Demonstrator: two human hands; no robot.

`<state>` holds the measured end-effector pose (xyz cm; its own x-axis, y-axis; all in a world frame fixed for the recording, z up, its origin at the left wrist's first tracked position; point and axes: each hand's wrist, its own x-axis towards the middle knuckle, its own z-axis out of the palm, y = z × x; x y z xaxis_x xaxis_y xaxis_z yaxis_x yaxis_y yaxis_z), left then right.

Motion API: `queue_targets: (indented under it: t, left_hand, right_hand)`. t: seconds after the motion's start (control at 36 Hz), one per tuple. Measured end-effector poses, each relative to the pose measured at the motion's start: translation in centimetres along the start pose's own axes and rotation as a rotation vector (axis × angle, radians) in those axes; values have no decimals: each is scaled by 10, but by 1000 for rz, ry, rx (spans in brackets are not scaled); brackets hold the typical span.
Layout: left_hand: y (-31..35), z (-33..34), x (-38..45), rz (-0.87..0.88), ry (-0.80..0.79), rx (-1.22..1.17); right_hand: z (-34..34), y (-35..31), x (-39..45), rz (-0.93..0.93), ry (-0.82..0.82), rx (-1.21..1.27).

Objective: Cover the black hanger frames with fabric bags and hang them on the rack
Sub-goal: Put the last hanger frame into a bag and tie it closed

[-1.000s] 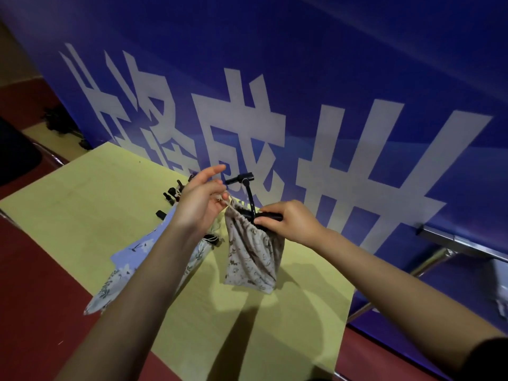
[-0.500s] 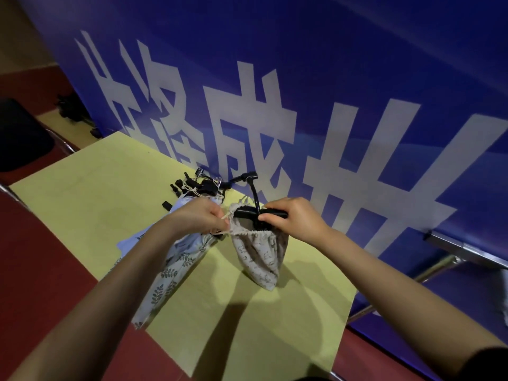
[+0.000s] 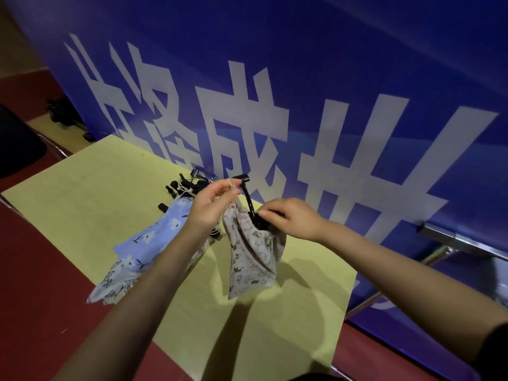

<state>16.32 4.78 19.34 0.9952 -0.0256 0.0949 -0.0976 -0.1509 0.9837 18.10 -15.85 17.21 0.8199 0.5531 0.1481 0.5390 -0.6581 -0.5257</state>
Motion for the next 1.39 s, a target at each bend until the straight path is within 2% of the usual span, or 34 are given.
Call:
queue_targets:
  t: [0.14,0.28,0.36,0.58,0.89,1.03,1.22,1.31,1.39]
  left_hand:
    - [-25,8,0,219,-84,373]
    - [-28,21,0,247,-80,578]
    - [-32,29,-3,263,-73,561]
    - [-34,36,2,176,40,422]
    - [-32,39,3,171,62,443]
    - [-32,33,-6,166,68,471]
    - [-12,27,-17,221,285,364]
    - [4,25,-19,250,257,326]
    - [12,25,-20,305,141,305]
  right_hand:
    - [8,1,-4,85,132,309]
    - [1,-14,2,264,417,621]
    - [-15,-16,3,375,451,874]
    - [-35,-20,-6,459,387,1078]
    - [-27,-46,2,374,384,1068]
    - [-31,-48,-3,326,306,928]
    - [-23,-45,-16,292,328,1072]
    - [-21,-44,-18,306,339,1094]
    - [-20,-43,-21,322,356,1107]
